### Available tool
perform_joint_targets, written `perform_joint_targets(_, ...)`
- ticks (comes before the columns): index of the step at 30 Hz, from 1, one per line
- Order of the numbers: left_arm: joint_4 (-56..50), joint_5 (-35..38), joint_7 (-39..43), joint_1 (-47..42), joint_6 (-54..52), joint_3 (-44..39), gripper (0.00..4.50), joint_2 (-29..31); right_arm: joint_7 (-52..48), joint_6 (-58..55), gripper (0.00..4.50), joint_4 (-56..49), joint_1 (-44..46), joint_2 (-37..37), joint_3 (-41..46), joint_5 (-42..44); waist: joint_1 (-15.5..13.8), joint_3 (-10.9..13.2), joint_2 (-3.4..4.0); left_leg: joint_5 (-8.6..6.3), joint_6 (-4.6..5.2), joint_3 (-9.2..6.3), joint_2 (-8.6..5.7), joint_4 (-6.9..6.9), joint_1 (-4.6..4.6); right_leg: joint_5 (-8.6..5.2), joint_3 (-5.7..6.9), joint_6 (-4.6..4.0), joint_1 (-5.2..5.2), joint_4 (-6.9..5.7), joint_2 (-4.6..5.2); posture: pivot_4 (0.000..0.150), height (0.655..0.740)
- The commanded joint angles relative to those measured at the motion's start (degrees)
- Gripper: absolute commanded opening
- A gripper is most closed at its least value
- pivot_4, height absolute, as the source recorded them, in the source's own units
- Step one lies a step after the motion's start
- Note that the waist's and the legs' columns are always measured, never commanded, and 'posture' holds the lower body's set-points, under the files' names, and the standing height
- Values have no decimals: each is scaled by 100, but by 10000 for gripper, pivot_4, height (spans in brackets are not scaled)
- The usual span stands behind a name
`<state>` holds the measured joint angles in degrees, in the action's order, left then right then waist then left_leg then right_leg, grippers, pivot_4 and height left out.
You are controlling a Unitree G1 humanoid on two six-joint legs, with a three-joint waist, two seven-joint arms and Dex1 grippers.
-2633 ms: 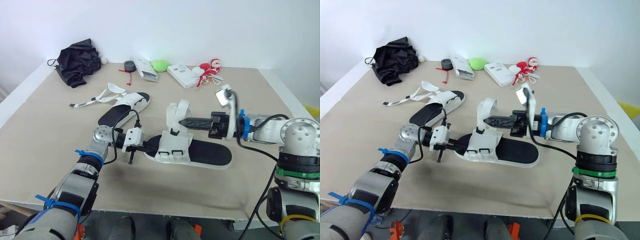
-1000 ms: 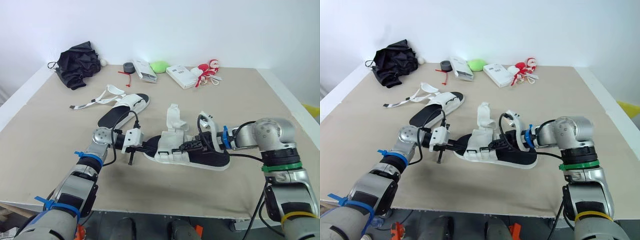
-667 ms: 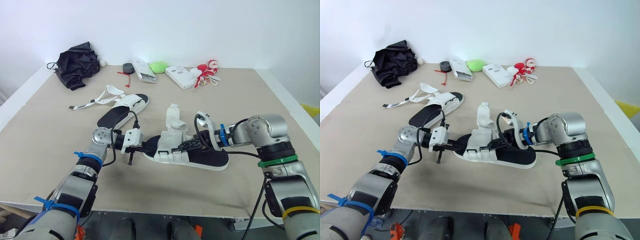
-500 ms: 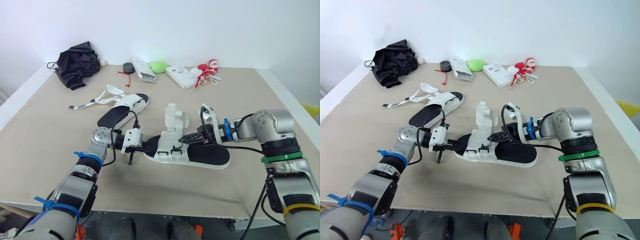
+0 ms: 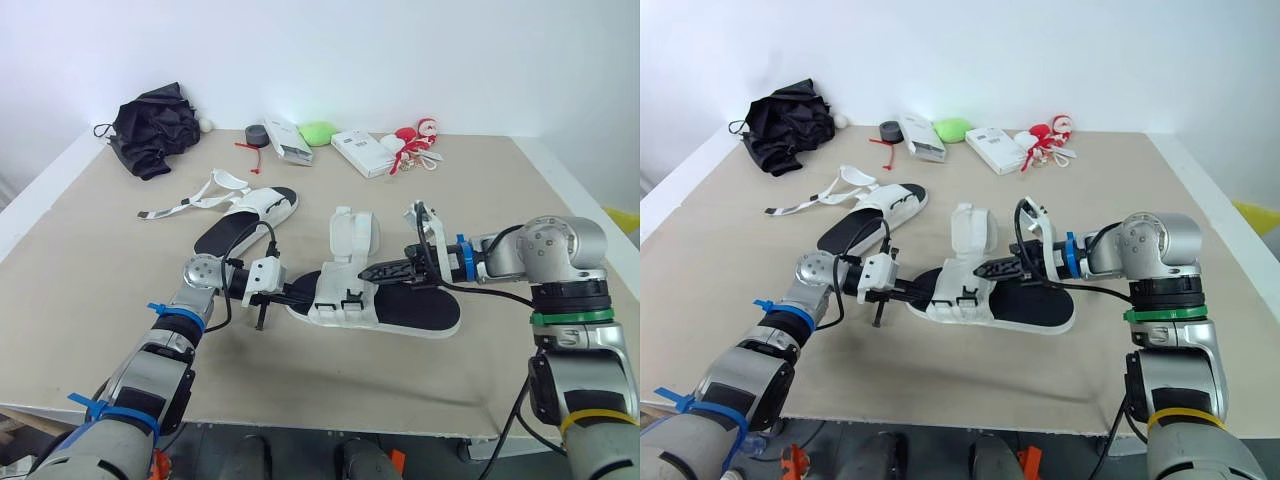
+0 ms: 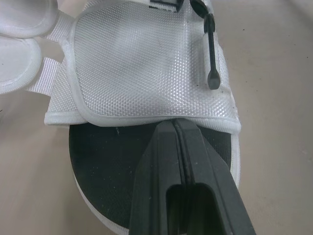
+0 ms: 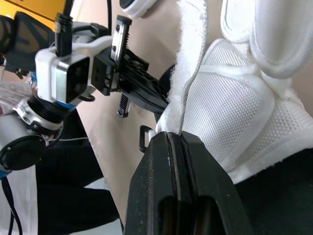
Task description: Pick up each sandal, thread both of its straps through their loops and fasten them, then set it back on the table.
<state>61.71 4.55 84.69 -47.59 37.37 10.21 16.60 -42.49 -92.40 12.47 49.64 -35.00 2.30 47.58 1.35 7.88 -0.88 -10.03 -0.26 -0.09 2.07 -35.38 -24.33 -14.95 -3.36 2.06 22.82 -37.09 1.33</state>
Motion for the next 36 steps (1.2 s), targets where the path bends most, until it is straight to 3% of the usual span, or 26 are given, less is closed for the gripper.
perform_joint_targets(1, 467, -587, 81, 444, -239, 401, 0, 126, 58, -10, 1006, -125, 253, 28, 293, 206, 0, 0, 1, 0, 0, 1, 0, 0, 0, 0, 0, 0, -1, 0, 0, 1500, 7400)
perform_joint_targets(29, 442, -571, 41, 500, -267, 392, 0, 109, 233, -10, 1006, -423, -235, -217, -309, 556, 0, 0, 0, -1, 1, 3, 0, 0, 0, -1, -3, 0, 2, 0, 2, 1500, 7400)
perform_joint_targets(36, 454, -582, 39, 487, -259, 396, 0, 110, 358, 425, 1006, -1102, -706, -208, -784, 10, 0, -3, 3, -4, 4, 2, -1, 3, 0, -5, -1, 1, 2, 1, 2, 1500, 7400)
